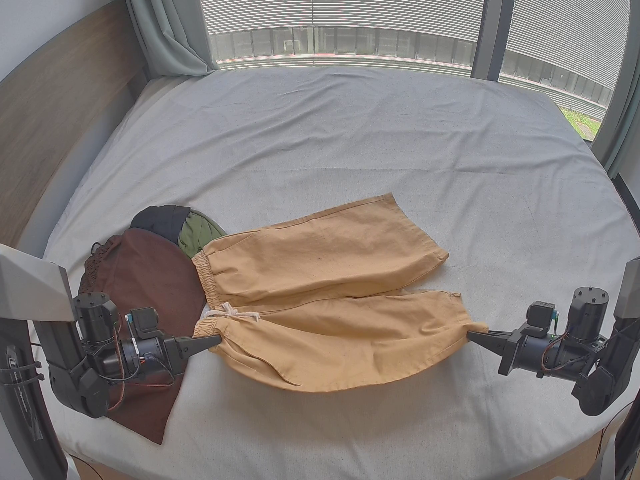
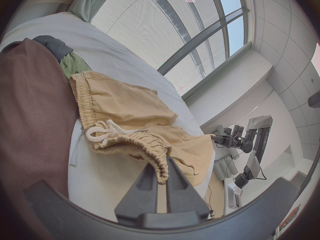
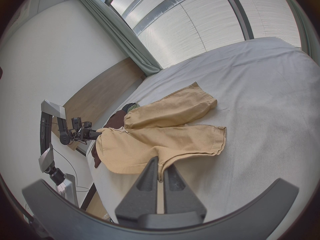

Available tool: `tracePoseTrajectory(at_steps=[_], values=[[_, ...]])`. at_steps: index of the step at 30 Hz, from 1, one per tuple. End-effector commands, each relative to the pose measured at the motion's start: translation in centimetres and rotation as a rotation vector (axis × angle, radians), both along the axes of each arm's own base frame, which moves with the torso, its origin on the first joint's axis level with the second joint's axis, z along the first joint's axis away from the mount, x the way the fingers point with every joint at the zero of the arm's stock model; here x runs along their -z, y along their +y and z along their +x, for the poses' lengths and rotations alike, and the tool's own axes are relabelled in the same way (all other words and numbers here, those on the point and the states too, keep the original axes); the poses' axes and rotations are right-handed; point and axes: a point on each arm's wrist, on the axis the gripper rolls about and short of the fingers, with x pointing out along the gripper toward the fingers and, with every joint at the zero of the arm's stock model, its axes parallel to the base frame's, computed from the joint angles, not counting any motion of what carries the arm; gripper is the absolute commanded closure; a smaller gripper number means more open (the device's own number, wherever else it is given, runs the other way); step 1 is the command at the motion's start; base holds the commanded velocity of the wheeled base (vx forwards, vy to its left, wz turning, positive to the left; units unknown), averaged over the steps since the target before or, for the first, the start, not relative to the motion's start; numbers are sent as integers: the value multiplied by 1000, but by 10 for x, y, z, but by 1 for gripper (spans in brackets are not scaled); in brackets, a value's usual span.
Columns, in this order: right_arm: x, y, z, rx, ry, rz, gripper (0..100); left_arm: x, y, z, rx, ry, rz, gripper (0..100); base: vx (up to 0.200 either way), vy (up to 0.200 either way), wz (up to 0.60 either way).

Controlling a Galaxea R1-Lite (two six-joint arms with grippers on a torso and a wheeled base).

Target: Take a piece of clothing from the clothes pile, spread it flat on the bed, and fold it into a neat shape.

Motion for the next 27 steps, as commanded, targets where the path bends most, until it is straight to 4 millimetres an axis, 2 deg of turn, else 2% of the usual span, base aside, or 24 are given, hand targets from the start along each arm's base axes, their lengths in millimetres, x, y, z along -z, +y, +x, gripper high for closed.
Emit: tracePoseTrajectory(at_steps=[1, 11, 16, 27], values=[[-6, 1, 1, -1, -28, 9, 100, -5, 0, 1, -2, -14, -5, 100, 0, 0, 0], [-26, 2, 5, 7, -93, 61, 100, -11, 1, 6, -28, -16, -29, 100, 0, 0, 0], [-35, 3, 14, 17, -133, 86, 100, -11, 1, 9, -55, -22, -22, 100, 0, 0, 0], [-45, 7, 27, 20, -186, 115, 100, -15, 1, 15, -74, -31, -34, 100, 0, 0, 0]])
